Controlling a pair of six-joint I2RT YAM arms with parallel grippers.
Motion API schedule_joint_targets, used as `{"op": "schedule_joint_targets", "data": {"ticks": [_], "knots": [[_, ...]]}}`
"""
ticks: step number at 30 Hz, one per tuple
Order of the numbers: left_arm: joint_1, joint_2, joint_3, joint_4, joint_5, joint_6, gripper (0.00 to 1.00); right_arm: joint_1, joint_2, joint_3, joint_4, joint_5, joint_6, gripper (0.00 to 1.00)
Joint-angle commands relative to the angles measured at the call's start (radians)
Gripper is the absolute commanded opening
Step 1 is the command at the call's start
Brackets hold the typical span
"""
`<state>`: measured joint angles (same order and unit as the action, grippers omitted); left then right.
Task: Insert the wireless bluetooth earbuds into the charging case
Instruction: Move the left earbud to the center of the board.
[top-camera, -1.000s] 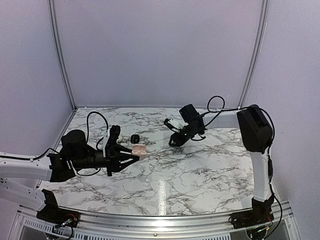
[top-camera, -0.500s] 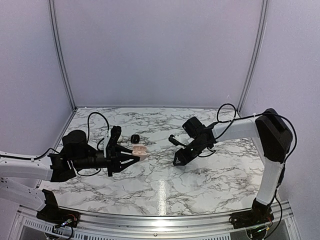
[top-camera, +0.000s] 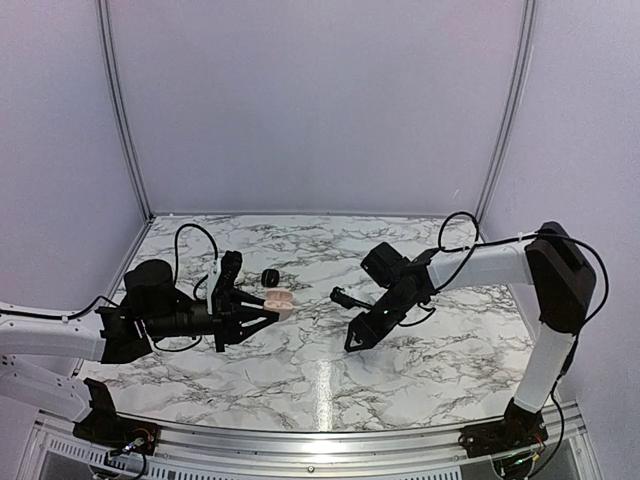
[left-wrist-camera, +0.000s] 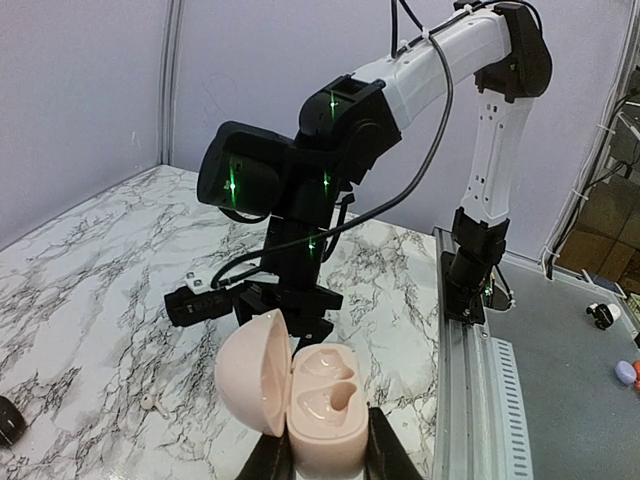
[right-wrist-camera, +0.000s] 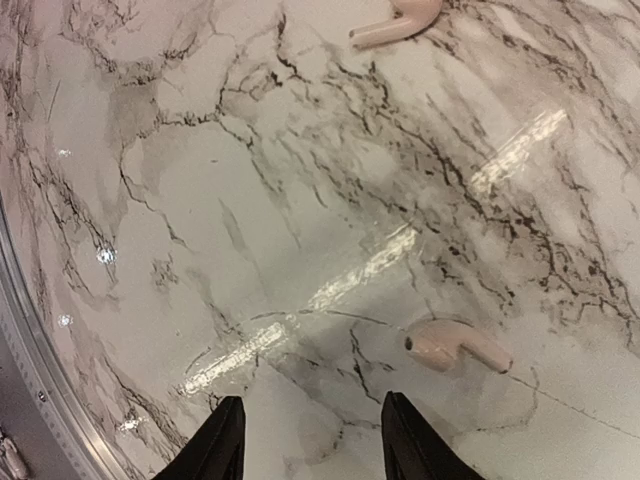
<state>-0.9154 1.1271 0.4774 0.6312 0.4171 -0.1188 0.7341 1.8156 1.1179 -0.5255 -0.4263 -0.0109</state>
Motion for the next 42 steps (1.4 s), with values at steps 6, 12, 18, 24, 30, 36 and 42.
{"op": "schedule_joint_targets", "data": {"ticks": [6, 12, 18, 24, 30, 36, 42], "knots": [[0.010, -0.026, -0.015, 0.030, 0.000, -0.004, 0.00, 0.028, -0.037, 0.149, -0.142, 0.202, -0.126, 0.48], [0.010, -0.029, -0.014, 0.030, 0.003, -0.004, 0.00, 0.019, 0.036, 0.203, -0.130, 0.228, -0.164, 0.61], [0.010, -0.048, -0.019, 0.030, 0.003, -0.008, 0.00, 0.020, 0.104, 0.214, -0.129, 0.180, -0.176, 0.69], [0.009, -0.053, -0.019, 0.030, 0.004, -0.008, 0.00, 0.020, 0.139, 0.206, -0.149, 0.149, -0.188, 0.71], [0.010, -0.047, -0.016, 0.030, 0.001, -0.006, 0.00, 0.051, 0.122, 0.190, -0.179, 0.093, -0.151, 0.60], [0.010, -0.037, -0.008, 0.030, 0.009, -0.007, 0.00, 0.079, 0.086, 0.170, -0.212, 0.086, -0.103, 0.57], [0.011, -0.031, -0.002, 0.030, 0.013, -0.004, 0.00, 0.083, 0.080, 0.177, -0.219, 0.155, -0.075, 0.54]]}}
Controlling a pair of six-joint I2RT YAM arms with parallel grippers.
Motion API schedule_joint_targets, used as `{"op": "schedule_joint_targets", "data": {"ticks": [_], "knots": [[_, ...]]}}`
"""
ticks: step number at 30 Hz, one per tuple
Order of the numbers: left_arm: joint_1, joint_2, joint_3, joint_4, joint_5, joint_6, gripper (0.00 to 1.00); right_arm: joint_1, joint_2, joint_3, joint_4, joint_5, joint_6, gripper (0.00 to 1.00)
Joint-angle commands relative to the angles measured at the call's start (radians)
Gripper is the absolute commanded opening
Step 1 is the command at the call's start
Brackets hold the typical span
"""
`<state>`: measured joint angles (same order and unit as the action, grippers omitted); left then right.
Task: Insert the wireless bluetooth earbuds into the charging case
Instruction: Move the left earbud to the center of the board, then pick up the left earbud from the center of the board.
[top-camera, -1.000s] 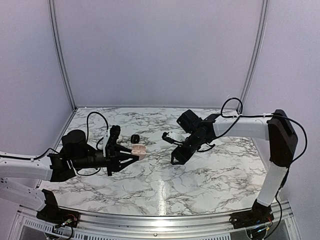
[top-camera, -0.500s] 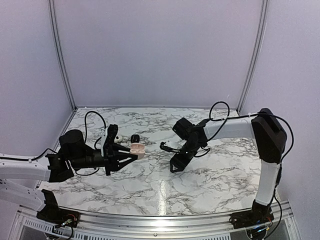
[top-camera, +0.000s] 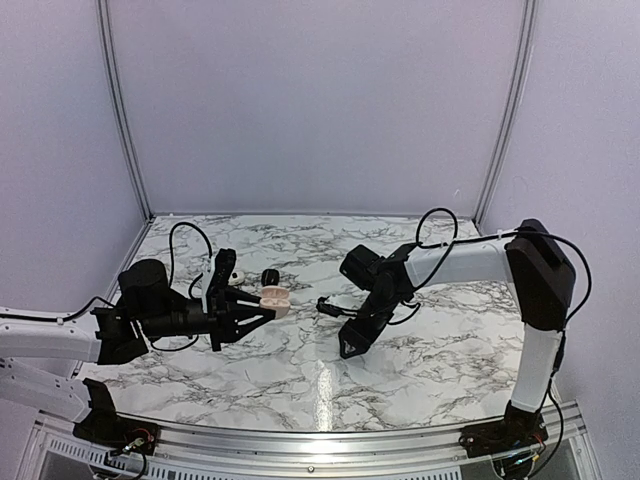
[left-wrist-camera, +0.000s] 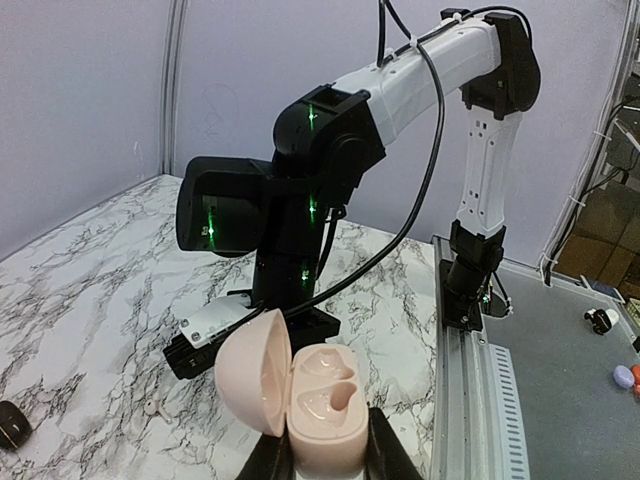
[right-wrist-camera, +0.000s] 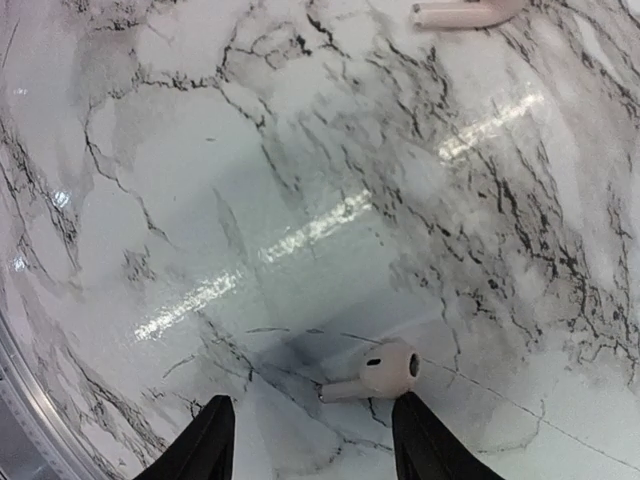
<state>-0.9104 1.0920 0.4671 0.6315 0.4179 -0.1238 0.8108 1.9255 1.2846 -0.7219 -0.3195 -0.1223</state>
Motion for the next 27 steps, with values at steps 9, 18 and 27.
{"op": "schedule_joint_targets", "data": {"ticks": [9, 18, 27], "knots": [[0.004, -0.004, -0.001, 0.030, 0.003, 0.006, 0.00, 0.007, 0.025, 0.120, -0.067, 0.133, 0.071, 0.42], [0.005, -0.019, -0.016, 0.034, -0.005, 0.009, 0.00, 0.013, 0.083, 0.180, -0.096, 0.129, 0.066, 0.28], [0.005, -0.027, -0.029, 0.034, -0.013, 0.008, 0.00, 0.015, 0.115, 0.191, -0.115, 0.128, 0.049, 0.22]]}}
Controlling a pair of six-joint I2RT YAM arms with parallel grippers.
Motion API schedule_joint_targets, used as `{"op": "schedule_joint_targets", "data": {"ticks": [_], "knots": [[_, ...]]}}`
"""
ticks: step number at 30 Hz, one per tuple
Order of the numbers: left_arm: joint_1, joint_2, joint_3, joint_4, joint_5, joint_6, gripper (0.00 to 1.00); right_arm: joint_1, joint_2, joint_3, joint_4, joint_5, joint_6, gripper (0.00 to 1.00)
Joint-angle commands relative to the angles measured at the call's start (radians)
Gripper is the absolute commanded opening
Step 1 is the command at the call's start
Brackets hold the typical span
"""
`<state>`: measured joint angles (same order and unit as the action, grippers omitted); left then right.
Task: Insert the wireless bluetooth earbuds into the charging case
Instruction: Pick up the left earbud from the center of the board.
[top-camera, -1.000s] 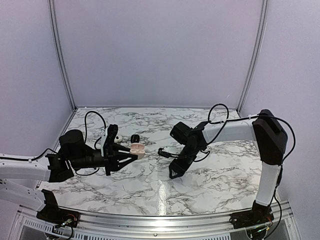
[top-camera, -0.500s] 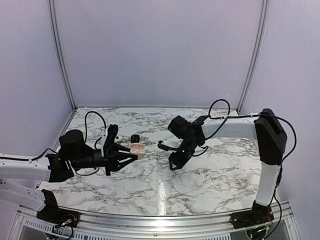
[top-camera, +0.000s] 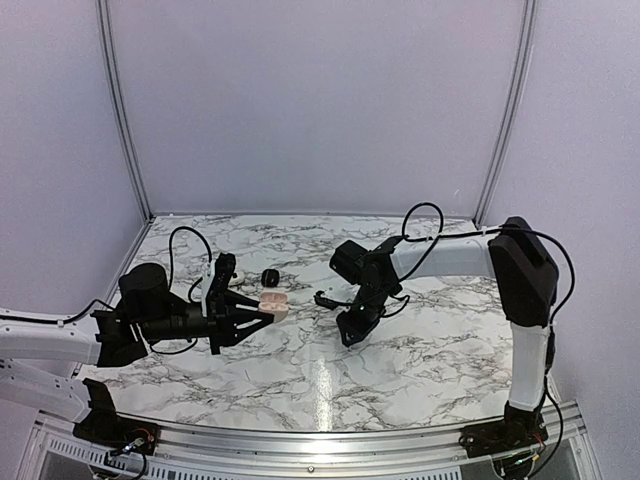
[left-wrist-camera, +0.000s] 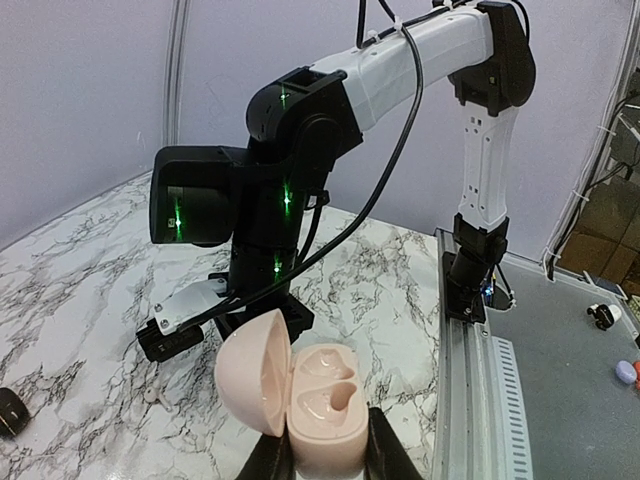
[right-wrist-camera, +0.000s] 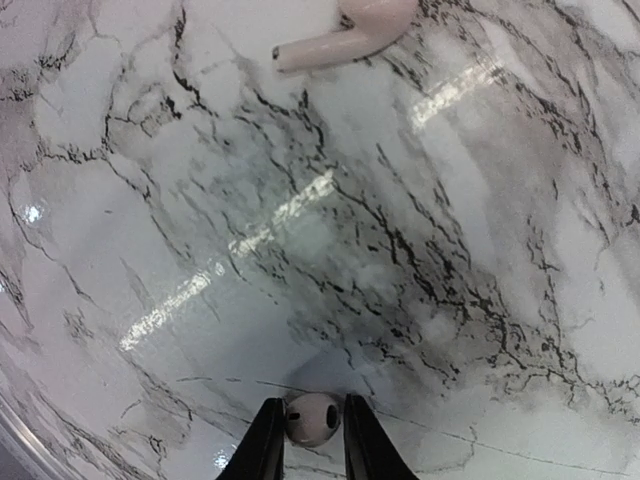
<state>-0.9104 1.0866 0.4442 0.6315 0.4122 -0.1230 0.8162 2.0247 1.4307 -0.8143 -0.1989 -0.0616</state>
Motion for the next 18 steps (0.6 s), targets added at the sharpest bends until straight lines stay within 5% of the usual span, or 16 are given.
{"op": "schedule_joint_targets", "data": {"ticks": [1, 18], "knots": [[0.005, -0.023, -0.006, 0.035, -0.007, 0.007, 0.00, 0.011, 0.018, 0.045, -0.026, 0.006, -0.013, 0.22], [0.005, -0.026, -0.021, 0.049, -0.024, 0.033, 0.00, 0.012, -0.081, 0.012, 0.063, 0.050, -0.039, 0.06]]}}
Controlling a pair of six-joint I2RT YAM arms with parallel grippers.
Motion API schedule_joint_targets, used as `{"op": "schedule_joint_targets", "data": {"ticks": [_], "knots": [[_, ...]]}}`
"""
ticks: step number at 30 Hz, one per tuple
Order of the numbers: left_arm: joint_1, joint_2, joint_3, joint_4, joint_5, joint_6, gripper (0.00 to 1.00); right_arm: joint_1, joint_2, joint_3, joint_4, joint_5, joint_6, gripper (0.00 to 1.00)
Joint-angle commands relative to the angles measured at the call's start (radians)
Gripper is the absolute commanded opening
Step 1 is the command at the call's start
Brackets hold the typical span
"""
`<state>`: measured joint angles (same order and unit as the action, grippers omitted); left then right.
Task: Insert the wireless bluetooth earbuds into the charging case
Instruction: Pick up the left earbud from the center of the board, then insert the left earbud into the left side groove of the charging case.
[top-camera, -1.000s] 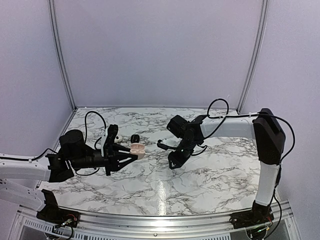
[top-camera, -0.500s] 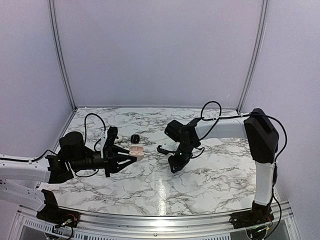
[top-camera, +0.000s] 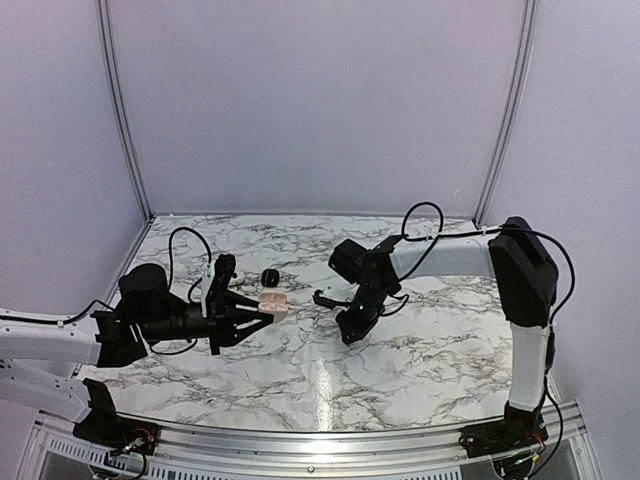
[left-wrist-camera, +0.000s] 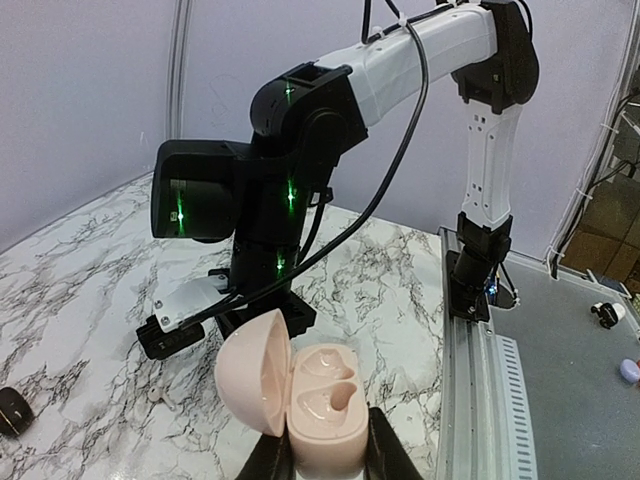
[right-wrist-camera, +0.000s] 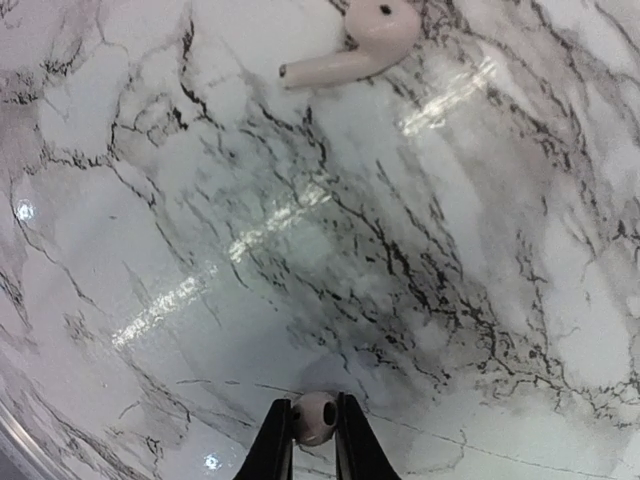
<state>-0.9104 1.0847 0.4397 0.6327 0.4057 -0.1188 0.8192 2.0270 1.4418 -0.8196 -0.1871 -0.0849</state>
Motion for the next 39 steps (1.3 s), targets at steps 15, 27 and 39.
{"op": "schedule_joint_targets", "data": {"ticks": [15, 27, 39], "knots": [[-0.028, -0.122, -0.088, 0.096, -0.034, 0.293, 0.00, 0.015, -0.622, -0.184, 0.544, -0.038, -0.107, 0.05], [-0.037, -0.150, -0.060, 0.096, 0.045, 0.307, 0.00, 0.267, -0.775, -0.241, 0.758, -0.087, -0.263, 0.05], [-0.036, -0.099, 0.017, 0.108, -0.104, 0.102, 0.00, 0.474, -0.635, -0.156, 0.806, 0.299, -0.311, 0.03]]}}
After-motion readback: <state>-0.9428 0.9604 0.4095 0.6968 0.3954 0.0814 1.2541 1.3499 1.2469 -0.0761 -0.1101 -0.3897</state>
